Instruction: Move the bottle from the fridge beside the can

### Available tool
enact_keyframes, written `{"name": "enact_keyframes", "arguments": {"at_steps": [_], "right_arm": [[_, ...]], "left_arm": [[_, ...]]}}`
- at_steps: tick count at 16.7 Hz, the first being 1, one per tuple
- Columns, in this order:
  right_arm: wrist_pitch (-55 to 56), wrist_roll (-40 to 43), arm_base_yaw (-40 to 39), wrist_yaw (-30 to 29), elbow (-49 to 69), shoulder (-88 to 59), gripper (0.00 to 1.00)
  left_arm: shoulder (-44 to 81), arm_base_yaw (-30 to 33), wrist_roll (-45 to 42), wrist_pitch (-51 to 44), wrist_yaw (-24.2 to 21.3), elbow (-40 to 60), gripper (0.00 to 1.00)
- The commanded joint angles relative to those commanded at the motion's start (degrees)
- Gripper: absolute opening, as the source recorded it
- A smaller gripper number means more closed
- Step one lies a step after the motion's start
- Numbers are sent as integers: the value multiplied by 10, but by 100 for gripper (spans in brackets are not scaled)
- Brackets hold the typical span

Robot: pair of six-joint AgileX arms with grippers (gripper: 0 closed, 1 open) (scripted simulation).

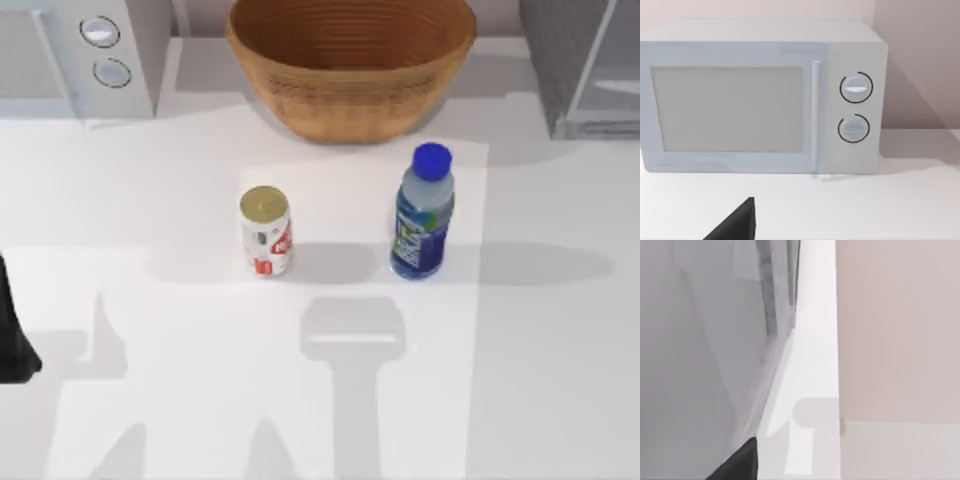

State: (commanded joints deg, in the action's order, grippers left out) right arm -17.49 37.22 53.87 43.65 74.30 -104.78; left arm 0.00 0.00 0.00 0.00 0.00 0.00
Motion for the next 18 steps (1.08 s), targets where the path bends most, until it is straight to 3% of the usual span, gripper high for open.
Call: {"name": "enact_keyframes", "arguments": {"at_steps": [4, 13, 18], "right_arm": [[27, -49, -61, -52, -20, 11, 100], [161, -285, -429, -324, -134, 88, 100], [206, -362, -523, -412, -173, 120, 100]], "left_arm": [[0, 0, 0, 0, 0, 0, 100], [0, 0, 0, 0, 0, 0, 100], [0, 0, 0, 0, 0, 0, 100]]}}
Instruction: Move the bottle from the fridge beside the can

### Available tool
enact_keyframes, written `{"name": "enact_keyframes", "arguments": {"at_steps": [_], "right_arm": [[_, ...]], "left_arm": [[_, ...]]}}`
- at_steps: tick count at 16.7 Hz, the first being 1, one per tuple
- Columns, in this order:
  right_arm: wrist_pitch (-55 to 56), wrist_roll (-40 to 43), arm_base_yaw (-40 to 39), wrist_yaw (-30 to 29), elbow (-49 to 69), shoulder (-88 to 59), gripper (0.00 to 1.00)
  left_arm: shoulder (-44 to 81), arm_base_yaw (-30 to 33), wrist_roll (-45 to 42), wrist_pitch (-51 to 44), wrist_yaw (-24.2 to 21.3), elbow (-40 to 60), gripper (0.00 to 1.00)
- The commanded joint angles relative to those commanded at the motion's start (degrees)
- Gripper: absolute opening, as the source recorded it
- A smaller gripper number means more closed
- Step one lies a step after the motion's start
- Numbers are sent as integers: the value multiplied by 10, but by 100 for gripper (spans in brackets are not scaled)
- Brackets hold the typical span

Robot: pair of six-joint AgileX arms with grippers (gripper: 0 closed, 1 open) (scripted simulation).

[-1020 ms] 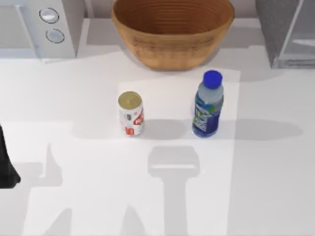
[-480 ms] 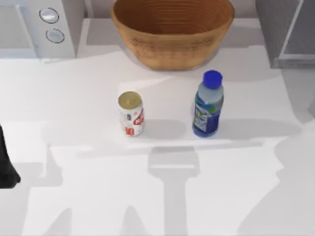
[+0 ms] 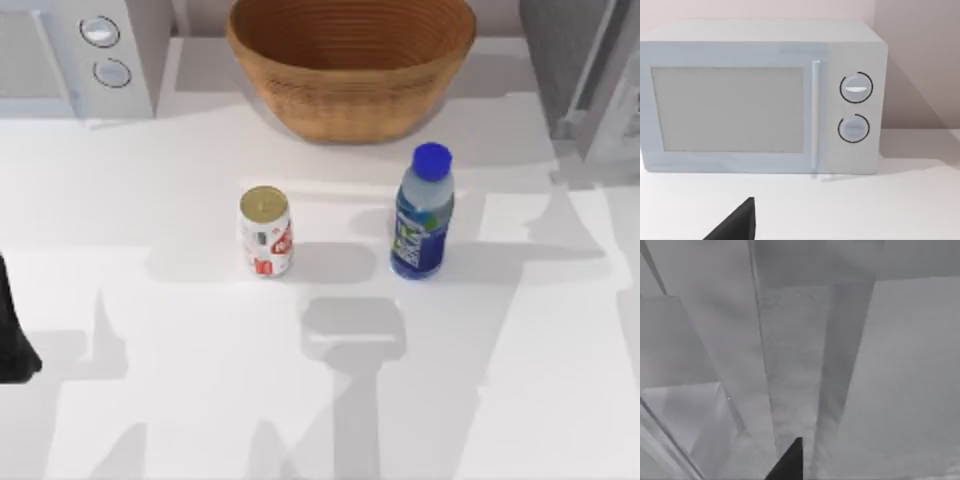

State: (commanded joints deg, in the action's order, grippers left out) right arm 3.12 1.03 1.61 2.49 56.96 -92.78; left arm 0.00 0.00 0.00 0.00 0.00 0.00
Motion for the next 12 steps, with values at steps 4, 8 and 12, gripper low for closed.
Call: {"name": "enact_keyframes", "arguments": {"at_steps": [4, 8, 12], "right_arm": [[-1, 2, 8, -4, -2, -2, 100], [-10, 1, 9, -6, 39, -41, 100], [-32, 1, 8, -7, 143, -125, 100]], "left_arm": [[0, 0, 0, 0, 0, 0, 100], [0, 0, 0, 0, 0, 0, 100], [0, 0, 0, 0, 0, 0, 100]]}}
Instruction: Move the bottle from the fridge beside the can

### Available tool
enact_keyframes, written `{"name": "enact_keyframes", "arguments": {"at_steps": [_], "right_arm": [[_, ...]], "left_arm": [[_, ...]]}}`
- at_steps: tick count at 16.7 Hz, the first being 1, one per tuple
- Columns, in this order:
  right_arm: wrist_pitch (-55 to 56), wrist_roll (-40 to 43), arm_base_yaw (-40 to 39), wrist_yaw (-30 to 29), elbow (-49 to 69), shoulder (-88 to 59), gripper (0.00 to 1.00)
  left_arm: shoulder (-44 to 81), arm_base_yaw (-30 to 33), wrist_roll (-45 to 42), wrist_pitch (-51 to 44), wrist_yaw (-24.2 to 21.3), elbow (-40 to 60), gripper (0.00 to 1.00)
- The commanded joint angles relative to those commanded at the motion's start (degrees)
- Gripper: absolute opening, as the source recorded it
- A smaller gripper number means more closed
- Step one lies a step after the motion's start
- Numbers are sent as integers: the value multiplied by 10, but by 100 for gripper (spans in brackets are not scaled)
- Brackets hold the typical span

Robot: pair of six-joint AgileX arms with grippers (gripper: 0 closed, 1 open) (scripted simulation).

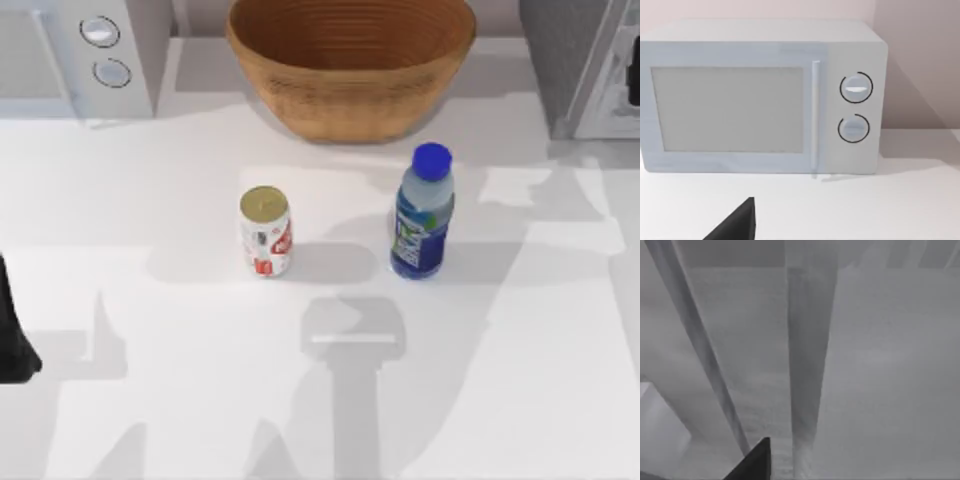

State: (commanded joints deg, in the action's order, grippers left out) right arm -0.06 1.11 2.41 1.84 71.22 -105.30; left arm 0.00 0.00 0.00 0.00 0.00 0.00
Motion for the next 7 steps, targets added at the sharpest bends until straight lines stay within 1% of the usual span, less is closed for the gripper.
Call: {"name": "enact_keyframes", "arguments": {"at_steps": [4, 7], "right_arm": [[-18, -1, -1, -2, 94, -69, 100], [-22, -1, -1, -2, 114, -84, 100]], "left_arm": [[0, 0, 0, 0, 0, 0, 100], [0, 0, 0, 0, 0, 0, 100]]}}
